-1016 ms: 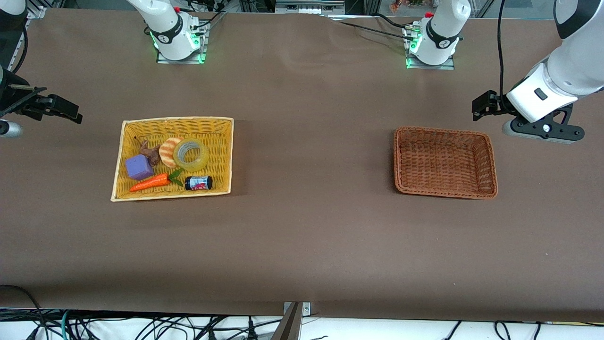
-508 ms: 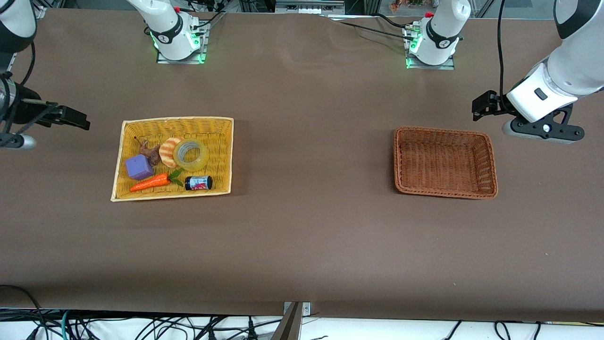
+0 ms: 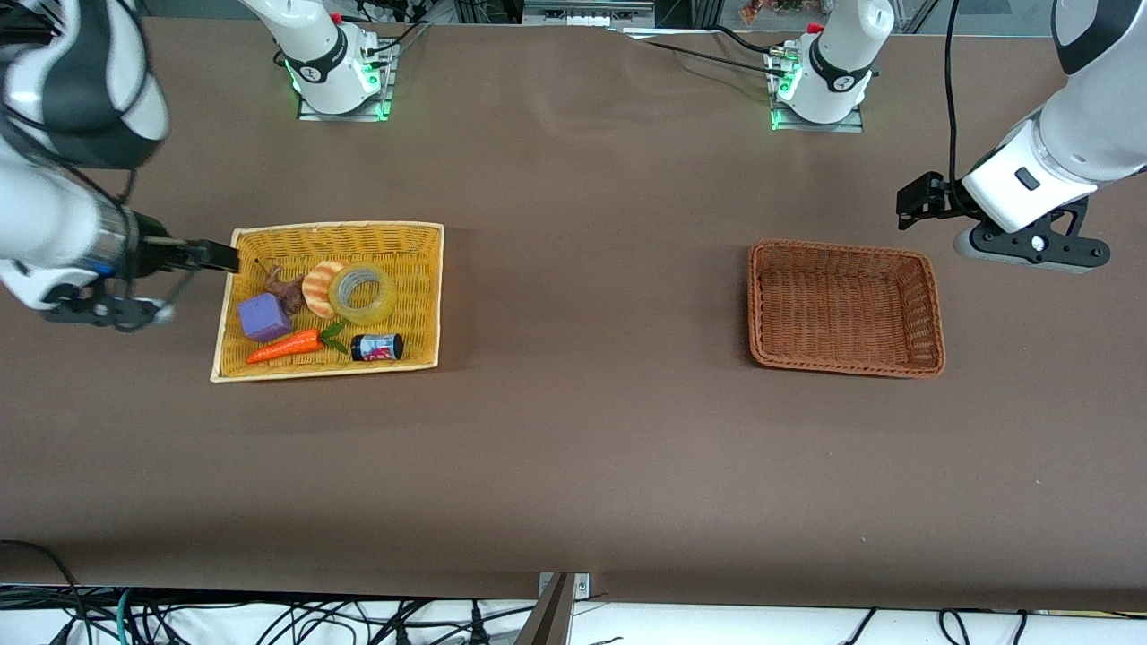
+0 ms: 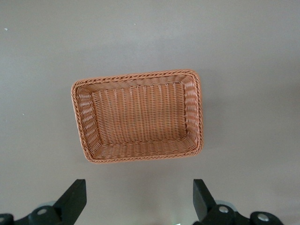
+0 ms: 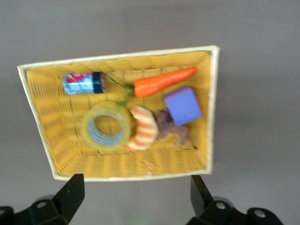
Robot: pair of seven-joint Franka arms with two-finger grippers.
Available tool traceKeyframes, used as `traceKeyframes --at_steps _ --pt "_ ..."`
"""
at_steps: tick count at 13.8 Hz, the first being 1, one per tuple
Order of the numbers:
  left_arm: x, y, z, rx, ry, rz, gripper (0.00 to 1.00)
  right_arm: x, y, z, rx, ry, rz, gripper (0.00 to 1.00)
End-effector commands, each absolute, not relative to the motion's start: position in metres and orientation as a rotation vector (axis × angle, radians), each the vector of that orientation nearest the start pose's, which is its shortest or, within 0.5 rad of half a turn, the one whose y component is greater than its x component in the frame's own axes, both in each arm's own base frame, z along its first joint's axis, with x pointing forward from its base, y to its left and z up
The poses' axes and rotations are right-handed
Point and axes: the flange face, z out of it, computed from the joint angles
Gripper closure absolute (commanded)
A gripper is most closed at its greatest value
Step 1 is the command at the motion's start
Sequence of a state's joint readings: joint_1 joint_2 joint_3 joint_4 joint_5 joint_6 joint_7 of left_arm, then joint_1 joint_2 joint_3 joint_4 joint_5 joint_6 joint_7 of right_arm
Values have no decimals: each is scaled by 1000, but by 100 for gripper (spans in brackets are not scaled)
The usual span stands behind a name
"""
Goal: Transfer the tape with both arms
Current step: 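Reach the right gripper down into the yellow basket over the tape roll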
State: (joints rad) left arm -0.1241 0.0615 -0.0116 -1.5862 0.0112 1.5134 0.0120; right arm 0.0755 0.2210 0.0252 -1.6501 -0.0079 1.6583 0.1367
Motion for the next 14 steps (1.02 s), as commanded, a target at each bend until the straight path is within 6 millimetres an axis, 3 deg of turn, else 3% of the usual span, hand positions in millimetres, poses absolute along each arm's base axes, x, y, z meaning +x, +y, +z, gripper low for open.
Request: traceKeyframes --at_steps 1,4,9,14 --pt "562 -72 584 -3072 254 207 0 596 107 427 -3167 107 317 0" --pt "562 -72 584 -3072 254 207 0 587 126 376 -3171 164 267 0" --pt "562 -72 584 -3072 254 207 0 546 147 300 -3150 182 148 0" --pt "562 -72 584 -3072 254 207 0 515 157 250 -3119 209 35 0"
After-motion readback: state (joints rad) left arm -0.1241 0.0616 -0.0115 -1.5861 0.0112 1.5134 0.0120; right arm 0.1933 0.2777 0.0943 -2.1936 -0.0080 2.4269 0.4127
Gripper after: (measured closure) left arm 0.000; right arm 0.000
